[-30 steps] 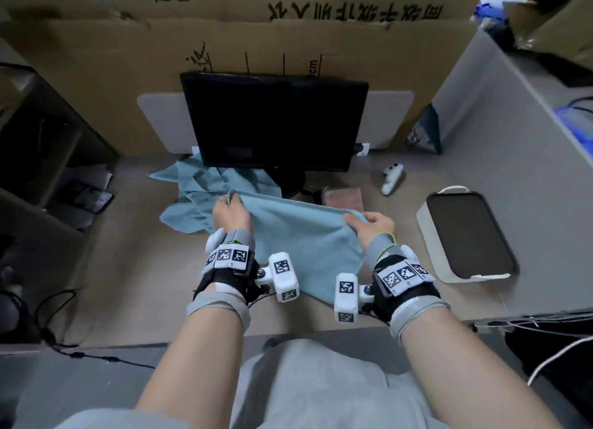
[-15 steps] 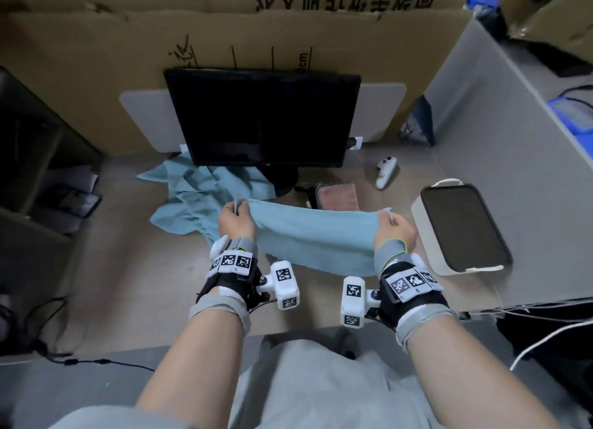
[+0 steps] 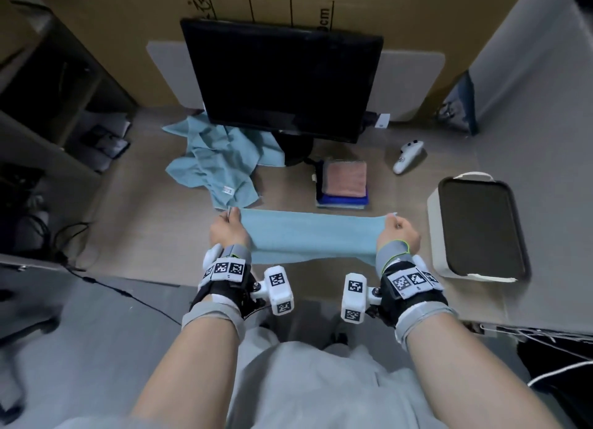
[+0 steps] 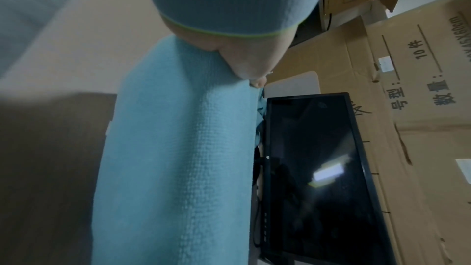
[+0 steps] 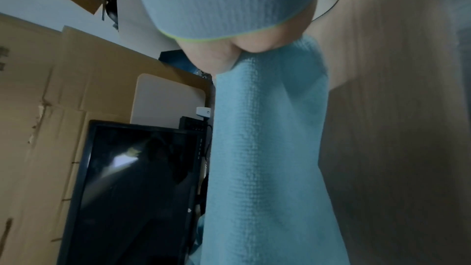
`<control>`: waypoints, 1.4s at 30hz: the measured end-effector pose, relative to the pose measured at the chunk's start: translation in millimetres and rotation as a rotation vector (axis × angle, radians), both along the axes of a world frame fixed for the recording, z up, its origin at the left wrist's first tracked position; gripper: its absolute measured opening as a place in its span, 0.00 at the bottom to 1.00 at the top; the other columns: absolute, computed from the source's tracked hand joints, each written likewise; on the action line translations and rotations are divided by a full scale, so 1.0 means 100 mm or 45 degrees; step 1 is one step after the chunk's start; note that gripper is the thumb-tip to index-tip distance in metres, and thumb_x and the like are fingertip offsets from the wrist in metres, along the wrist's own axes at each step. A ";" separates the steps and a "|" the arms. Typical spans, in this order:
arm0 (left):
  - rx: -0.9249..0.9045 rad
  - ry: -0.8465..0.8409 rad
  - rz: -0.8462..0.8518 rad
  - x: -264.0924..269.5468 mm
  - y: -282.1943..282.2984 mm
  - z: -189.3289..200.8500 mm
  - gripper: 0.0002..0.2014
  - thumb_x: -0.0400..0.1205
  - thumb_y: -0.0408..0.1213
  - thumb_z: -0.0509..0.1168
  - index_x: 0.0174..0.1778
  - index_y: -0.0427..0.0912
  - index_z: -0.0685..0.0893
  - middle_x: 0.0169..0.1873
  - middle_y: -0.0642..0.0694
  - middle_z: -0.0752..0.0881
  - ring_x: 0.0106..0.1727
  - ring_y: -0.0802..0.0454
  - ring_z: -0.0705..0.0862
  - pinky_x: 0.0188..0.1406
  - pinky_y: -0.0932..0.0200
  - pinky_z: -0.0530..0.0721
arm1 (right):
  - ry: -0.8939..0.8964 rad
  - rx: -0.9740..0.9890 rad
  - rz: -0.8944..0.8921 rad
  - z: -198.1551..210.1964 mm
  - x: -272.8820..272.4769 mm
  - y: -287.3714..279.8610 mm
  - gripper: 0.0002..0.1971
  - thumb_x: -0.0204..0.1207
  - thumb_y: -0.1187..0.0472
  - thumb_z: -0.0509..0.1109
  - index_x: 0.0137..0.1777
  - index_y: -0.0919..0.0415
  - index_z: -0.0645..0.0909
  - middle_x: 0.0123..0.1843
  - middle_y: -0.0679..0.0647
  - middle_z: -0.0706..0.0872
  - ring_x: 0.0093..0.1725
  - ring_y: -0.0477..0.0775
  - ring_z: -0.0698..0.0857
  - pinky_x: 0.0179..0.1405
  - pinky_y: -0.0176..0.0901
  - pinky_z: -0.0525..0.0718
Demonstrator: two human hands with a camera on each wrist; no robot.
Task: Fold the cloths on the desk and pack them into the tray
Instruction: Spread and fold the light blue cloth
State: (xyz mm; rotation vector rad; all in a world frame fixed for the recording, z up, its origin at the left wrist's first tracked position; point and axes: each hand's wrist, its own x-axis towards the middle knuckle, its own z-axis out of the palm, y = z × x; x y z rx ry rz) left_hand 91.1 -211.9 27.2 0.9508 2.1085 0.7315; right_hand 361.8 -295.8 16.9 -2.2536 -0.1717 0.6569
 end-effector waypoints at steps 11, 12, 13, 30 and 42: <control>0.153 0.013 -0.152 -0.09 0.37 0.46 0.20 0.88 0.45 0.54 0.58 0.31 0.83 0.56 0.30 0.85 0.58 0.31 0.82 0.50 0.52 0.73 | -0.059 0.178 0.002 0.35 -0.33 0.20 0.16 0.85 0.56 0.59 0.60 0.65 0.82 0.56 0.64 0.86 0.52 0.65 0.81 0.42 0.43 0.67; 0.180 0.013 -0.150 -0.10 0.45 0.53 0.20 0.88 0.46 0.54 0.58 0.32 0.83 0.57 0.31 0.85 0.58 0.32 0.81 0.51 0.52 0.73 | -0.082 0.227 -0.016 0.42 -0.34 0.26 0.16 0.85 0.56 0.58 0.60 0.66 0.82 0.56 0.65 0.86 0.49 0.63 0.80 0.40 0.42 0.66; 0.211 0.013 -0.153 -0.10 0.53 0.60 0.20 0.89 0.46 0.53 0.57 0.33 0.82 0.56 0.32 0.85 0.58 0.33 0.81 0.52 0.52 0.74 | -0.111 0.262 -0.033 0.50 -0.35 0.33 0.15 0.85 0.57 0.58 0.59 0.66 0.82 0.53 0.65 0.85 0.46 0.61 0.77 0.39 0.41 0.65; 0.482 -0.238 -0.194 -0.35 0.58 0.52 0.19 0.84 0.51 0.62 0.31 0.44 0.78 0.26 0.53 0.74 0.30 0.56 0.69 0.32 0.58 0.70 | -0.049 0.544 -0.251 0.51 -0.39 0.47 0.17 0.85 0.60 0.54 0.63 0.70 0.78 0.61 0.65 0.83 0.52 0.59 0.77 0.46 0.39 0.68; -0.150 0.031 -0.240 -0.73 -0.53 -1.04 0.22 0.84 0.52 0.59 0.41 0.35 0.84 0.35 0.40 0.84 0.38 0.42 0.80 0.39 0.52 0.75 | 0.106 -0.034 -0.150 -1.10 -0.69 -0.75 0.19 0.84 0.56 0.57 0.59 0.73 0.79 0.50 0.63 0.81 0.49 0.57 0.76 0.57 0.52 0.75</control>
